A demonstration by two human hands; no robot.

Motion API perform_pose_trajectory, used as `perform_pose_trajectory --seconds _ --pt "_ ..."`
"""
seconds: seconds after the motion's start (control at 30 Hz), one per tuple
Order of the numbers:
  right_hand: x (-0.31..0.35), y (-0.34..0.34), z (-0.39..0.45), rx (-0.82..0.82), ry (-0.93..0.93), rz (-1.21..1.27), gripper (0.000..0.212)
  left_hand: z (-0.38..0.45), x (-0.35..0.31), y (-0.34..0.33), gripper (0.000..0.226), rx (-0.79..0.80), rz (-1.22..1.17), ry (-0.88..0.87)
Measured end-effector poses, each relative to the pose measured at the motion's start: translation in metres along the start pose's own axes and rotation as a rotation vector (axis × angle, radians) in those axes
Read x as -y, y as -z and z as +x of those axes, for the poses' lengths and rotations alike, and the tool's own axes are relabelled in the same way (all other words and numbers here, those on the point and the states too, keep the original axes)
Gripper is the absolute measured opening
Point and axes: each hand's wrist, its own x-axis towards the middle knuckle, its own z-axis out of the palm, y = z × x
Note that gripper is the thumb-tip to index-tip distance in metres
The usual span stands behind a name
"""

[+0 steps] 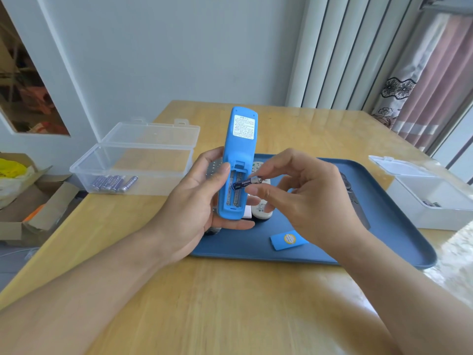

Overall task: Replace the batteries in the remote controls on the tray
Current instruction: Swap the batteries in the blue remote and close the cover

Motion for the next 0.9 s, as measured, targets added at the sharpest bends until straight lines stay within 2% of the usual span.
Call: perform_pose_trajectory --seconds 0.2,0.37,0.47,0.67,0.8,0.9 --pt "0.002 -0.007 -0.001 0.003 0.032 0.001 0.019 -0.002 0.003 -0.002 0.039 0.093 0.002 0.097" --pt "0.010 -0.005 -0.002 0.019 -0.061 0.064 0.041 -0.004 0.002 -0.004 0.039 0.130 -0.052 0.153" --pt "0.012 -0.005 -0.002 0.010 -0.029 -0.019 0.050 -0.005 0.001 -0.004 0.041 0.135 -0.024 0.142" --pt "0.006 -0.010 -0.002 -0.036 0.010 -0.161 0.051 -0.004 0.001 -0.002 0.034 0.126 -0.027 0.127" --pt "0.009 -0.007 0.002 -0.091 -0.123 0.062 0.044 -0.006 0.000 -0.005 0.036 0.102 -0.082 0.127" --pt "0.003 0.001 0.009 -0.132 -0.400 0.306 0.034 -0.005 -0.003 -0.004 0.032 0.036 -0.127 0.114"
